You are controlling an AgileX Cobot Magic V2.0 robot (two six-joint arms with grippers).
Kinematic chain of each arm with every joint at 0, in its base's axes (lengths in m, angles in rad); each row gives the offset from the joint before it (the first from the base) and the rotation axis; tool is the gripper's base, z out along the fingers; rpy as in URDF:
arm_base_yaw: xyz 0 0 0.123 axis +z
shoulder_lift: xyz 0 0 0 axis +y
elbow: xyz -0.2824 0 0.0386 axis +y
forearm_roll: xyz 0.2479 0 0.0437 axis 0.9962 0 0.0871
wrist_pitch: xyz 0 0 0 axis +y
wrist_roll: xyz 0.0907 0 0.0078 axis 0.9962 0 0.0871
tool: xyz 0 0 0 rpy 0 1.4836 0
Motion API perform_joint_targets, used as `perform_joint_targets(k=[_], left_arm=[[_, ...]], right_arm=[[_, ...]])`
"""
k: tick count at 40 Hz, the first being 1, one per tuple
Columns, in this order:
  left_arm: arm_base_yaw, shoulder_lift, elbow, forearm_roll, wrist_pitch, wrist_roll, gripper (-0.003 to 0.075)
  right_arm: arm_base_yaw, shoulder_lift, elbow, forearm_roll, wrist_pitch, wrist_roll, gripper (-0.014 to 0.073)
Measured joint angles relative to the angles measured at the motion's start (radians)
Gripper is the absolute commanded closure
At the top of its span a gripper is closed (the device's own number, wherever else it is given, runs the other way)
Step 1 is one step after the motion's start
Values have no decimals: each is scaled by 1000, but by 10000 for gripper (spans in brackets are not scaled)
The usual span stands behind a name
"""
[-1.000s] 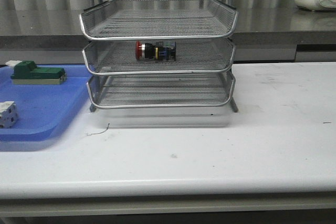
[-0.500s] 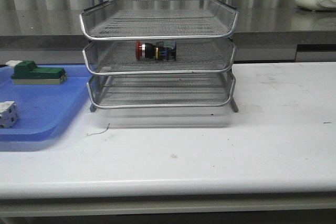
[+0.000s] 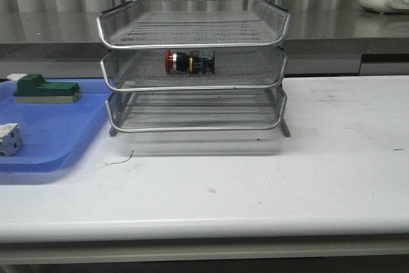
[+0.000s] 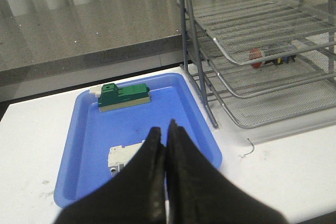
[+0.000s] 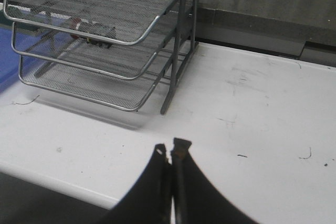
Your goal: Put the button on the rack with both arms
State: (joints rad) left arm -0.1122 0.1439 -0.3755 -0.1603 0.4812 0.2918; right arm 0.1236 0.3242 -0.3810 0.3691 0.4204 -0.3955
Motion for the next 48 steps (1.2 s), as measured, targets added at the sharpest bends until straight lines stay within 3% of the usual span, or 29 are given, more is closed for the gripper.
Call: perform_joint_targets(k=[20, 33, 48], left_arm=[[0, -30, 54, 18, -56, -6, 739], [0, -149, 258, 185, -181, -230, 739], [55, -149, 381, 178, -252, -254, 739]], right_arm=[[0, 0, 0, 0, 0, 0, 653], [0, 0, 0, 2, 4, 0, 653], [0, -1, 0, 2, 4, 0, 653]])
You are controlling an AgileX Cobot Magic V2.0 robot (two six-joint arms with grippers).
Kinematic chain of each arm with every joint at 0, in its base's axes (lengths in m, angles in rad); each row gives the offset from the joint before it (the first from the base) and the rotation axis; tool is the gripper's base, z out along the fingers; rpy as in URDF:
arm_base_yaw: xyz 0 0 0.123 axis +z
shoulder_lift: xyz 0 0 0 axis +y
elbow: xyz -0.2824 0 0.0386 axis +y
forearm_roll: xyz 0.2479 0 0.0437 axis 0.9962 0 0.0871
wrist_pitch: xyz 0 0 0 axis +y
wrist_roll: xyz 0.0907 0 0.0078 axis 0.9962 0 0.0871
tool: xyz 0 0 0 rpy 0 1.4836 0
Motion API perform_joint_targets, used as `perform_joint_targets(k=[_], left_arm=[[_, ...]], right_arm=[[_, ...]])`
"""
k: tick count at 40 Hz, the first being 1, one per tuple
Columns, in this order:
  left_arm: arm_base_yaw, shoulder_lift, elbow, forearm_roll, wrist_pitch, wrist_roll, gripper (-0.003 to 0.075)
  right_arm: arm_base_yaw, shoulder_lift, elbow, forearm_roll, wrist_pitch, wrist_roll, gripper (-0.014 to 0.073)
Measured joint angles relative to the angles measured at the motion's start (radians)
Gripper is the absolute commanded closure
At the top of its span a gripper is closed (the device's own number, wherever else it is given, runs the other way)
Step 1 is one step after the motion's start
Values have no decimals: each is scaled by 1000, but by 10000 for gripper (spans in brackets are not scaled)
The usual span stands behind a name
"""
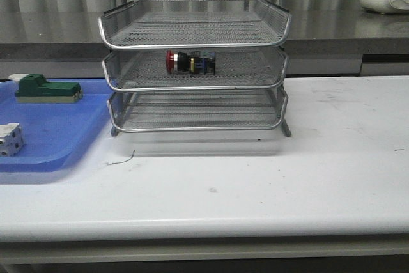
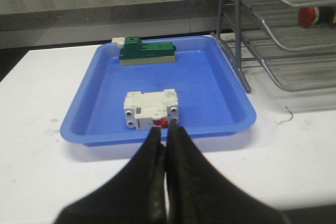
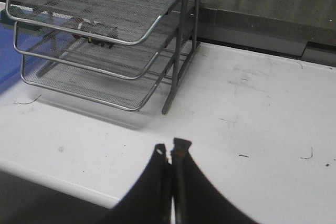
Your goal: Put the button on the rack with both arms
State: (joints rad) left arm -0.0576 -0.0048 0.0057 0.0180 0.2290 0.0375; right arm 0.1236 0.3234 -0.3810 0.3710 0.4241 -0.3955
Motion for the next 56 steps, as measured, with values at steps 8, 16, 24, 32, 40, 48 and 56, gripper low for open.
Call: perform_joint_targets(k=[8, 16, 24, 32, 40, 48, 56], left_arm=[[35, 0, 0, -7, -31, 0, 739], [35, 0, 0, -7, -31, 0, 739], [35, 0, 0, -8, -31, 0, 739], [35, 0, 0, -9, -31, 0, 739], [35, 0, 0, -9, -31, 0, 739], [35, 0, 0, -9, -31, 0, 739], [35, 0, 0, -9, -31, 0, 739]], right_arm=[[0, 0, 0, 0, 0, 0, 653], [0, 0, 0, 0, 0, 0, 653], [0, 0, 0, 0, 0, 0, 653], [0, 0, 0, 0, 0, 0, 653], [0, 0, 0, 0, 0, 0, 653], [0, 0, 0, 0, 0, 0, 653], [0, 0, 35, 0, -58, 0, 653]])
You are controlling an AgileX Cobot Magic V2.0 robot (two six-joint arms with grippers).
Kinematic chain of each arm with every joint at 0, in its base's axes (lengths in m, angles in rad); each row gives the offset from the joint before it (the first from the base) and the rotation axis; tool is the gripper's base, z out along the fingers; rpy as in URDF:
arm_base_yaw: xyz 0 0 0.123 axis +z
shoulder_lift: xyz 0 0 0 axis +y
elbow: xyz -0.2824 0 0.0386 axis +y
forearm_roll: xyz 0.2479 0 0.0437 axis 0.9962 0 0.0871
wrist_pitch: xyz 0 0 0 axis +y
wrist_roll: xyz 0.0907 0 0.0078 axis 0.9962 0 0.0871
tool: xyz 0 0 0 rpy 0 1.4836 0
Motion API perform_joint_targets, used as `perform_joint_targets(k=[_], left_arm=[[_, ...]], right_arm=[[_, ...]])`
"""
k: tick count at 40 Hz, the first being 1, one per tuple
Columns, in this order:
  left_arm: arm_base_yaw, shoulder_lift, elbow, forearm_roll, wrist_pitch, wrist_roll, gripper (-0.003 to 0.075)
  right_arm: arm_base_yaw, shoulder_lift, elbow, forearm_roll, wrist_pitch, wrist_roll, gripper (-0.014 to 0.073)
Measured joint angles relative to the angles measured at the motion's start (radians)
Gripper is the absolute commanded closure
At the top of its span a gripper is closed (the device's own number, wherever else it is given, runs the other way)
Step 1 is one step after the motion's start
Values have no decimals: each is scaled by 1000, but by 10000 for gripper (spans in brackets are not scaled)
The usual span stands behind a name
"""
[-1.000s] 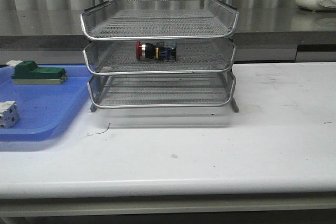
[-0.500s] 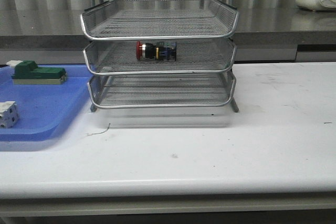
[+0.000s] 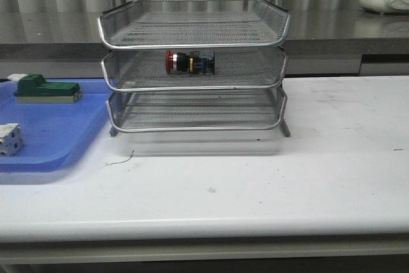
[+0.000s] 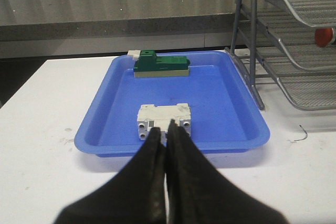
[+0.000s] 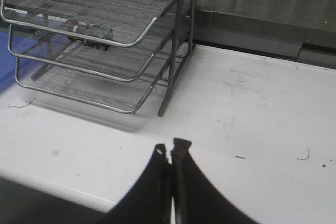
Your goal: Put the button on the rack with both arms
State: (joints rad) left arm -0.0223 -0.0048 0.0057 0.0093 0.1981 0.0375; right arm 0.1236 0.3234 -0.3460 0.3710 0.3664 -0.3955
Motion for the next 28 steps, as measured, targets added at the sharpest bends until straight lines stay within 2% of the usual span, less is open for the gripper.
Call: perform_joint_targets(k=[5, 11, 16, 28], left_arm=[[0, 0, 0, 0, 0, 0, 739], [0, 0, 0, 0, 0, 0, 739], [0, 0, 0, 0, 0, 0, 739], [0, 0, 0, 0, 0, 0, 739]], right_arm=[[0, -18, 62, -41, -80, 26, 653], [-7, -88, 157, -174, -188, 190, 653], [-39, -168, 240, -250, -222, 301, 653], [-148, -302, 370, -272, -224, 335, 653]])
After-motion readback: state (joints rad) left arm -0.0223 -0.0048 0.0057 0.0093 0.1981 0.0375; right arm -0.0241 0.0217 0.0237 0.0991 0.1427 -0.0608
